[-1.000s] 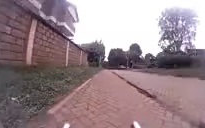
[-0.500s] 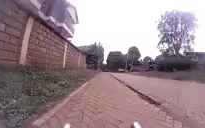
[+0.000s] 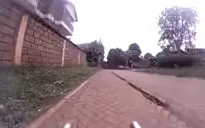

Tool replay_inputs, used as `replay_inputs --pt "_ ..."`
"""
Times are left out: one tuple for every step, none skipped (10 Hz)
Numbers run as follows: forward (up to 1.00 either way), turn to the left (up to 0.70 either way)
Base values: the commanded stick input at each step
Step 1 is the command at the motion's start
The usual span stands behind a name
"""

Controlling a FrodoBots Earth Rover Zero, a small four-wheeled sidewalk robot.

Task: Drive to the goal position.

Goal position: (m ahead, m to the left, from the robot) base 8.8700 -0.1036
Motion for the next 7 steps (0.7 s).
replay_inputs --pt "0.50 -0.50" --pt "0.50 -0.50" --pt "0.50 -0.50" --pt "0.50 0.12" --pt "0.50 0.04" --pt "0.50 0.00" --pt "0.50 0.00"
